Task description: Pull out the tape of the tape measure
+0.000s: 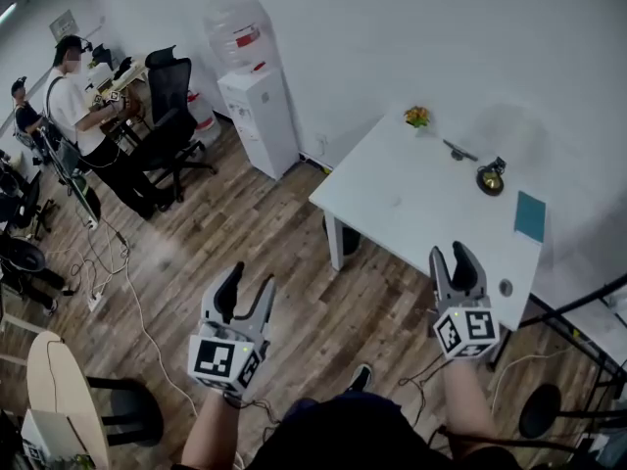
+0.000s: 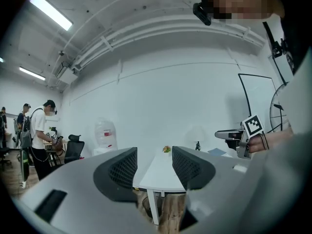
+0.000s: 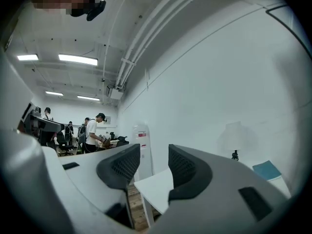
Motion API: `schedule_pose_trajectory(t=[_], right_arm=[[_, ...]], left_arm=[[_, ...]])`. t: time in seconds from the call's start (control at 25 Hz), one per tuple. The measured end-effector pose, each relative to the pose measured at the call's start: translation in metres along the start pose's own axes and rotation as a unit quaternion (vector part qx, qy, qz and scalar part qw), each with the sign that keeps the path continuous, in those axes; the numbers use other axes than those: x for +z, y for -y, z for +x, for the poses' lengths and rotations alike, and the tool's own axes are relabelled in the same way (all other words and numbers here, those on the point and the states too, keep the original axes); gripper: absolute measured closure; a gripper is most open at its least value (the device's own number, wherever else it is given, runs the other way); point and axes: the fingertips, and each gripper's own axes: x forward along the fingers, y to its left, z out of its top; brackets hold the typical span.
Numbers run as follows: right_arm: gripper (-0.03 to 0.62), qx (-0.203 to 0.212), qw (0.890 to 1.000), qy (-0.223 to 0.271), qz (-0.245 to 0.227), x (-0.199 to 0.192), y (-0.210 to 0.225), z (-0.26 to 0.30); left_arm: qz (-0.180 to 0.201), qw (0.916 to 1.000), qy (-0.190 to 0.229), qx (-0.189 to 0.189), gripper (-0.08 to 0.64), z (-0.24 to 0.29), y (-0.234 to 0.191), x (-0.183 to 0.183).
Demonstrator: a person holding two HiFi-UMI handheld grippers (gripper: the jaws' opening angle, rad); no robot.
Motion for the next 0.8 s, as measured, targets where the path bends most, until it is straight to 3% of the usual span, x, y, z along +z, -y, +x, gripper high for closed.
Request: schedule_pose_trajectory(t=[0.2, 0.4, 0.56, 0.8], right_arm=[[0.402, 0.02, 1.0, -0.008, 0.019, -0.005, 0.003, 0.044], [0.407, 0.014, 1.0, -0.013, 0.025, -0.012, 0.0, 0.081], [0.42, -0.019, 1.0, -0.007, 0.013, -0.008, 0.01, 0.11], [0.425, -0.117, 0.993, 0.0, -0.014, 0.012, 0.005, 0.134]], left_arm=[[-0.001, 0.9996, -0.007, 0.026, 0.341, 0.02, -0.023, 0.0], [-0.007, 0.9997, -0.012, 0.018, 0.345, 0.048, -0.053, -0.011], [-0.02, 0.9998, -0.002, -0.006, 0.347, 0.093, -0.086, -0.019], [-0.039, 0.9955, 0.012, -0.085, 0.35, 0.162, -0.155, -0.024]])
